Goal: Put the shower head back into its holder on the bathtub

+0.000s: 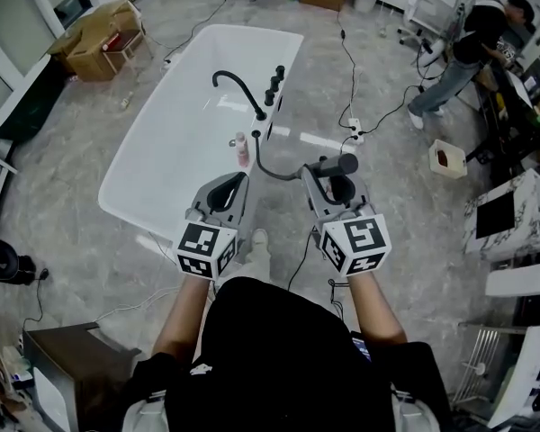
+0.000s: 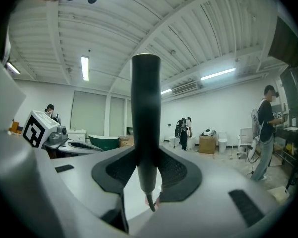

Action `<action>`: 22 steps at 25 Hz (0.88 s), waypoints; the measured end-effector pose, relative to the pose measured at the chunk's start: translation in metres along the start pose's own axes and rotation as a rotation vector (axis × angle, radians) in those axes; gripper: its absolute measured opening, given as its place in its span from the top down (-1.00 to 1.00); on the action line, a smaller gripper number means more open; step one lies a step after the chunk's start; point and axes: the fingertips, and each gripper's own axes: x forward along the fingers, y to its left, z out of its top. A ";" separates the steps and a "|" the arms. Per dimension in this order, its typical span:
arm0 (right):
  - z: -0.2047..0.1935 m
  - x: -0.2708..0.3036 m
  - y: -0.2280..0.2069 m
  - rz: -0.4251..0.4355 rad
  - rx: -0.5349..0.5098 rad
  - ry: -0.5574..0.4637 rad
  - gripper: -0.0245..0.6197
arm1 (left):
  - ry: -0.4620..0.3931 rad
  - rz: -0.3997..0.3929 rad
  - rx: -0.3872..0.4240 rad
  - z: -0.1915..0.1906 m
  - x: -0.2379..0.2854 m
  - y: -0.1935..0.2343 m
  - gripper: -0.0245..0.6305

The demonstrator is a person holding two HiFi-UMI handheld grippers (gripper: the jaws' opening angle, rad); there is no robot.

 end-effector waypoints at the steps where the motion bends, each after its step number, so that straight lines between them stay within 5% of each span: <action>1: 0.000 0.005 -0.003 0.002 0.002 0.000 0.48 | -0.001 0.001 0.000 0.001 0.006 0.003 0.88; 22: 0.022 0.184 -0.084 -0.034 0.020 0.029 0.48 | 0.022 -0.047 -0.035 0.031 0.165 0.126 0.88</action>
